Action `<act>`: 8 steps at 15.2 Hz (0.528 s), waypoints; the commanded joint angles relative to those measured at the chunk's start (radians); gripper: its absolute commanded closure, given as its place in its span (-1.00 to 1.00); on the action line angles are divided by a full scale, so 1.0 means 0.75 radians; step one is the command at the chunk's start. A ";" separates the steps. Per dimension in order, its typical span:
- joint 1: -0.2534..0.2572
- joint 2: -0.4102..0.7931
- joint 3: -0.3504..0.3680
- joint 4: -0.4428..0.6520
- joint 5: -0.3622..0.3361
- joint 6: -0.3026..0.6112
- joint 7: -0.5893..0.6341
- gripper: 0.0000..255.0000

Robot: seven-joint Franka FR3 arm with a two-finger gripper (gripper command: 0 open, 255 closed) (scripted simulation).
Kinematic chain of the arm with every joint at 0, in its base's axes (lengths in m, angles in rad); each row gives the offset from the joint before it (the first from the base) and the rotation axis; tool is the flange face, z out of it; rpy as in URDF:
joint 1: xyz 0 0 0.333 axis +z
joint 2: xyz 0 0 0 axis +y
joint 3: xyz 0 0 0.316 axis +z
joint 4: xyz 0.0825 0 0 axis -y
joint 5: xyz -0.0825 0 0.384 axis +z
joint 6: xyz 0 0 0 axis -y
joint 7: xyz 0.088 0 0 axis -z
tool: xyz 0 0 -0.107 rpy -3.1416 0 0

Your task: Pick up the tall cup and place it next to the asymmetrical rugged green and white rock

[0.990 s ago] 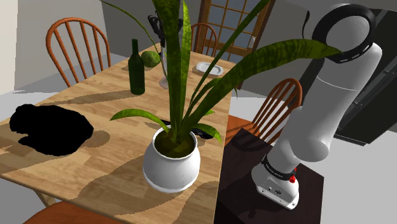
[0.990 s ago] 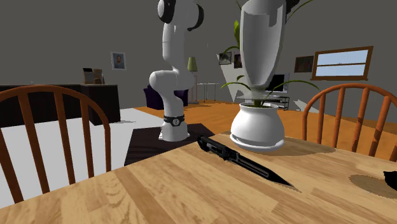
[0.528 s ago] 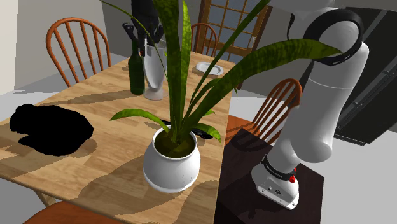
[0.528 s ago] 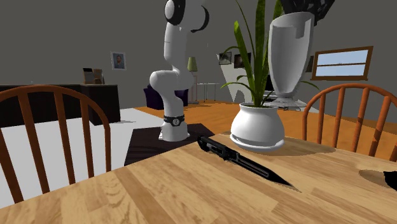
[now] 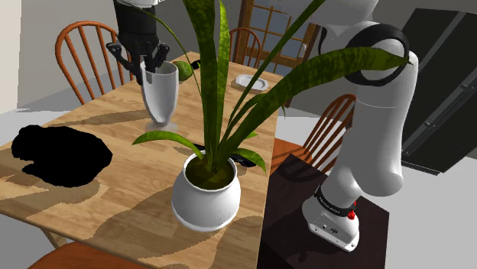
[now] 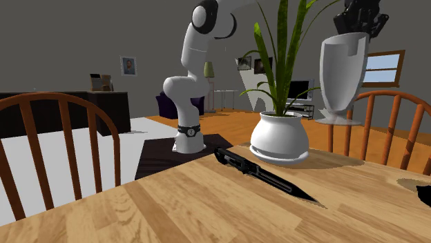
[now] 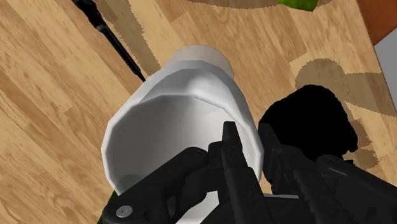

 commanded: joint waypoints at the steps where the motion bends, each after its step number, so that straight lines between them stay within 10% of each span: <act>1: 0.056 0.090 0.013 0.110 -0.024 -0.022 0.059 1.00; 8: 0.093 0.140 0.021 0.070 -0.037 0.064 0.109 1.00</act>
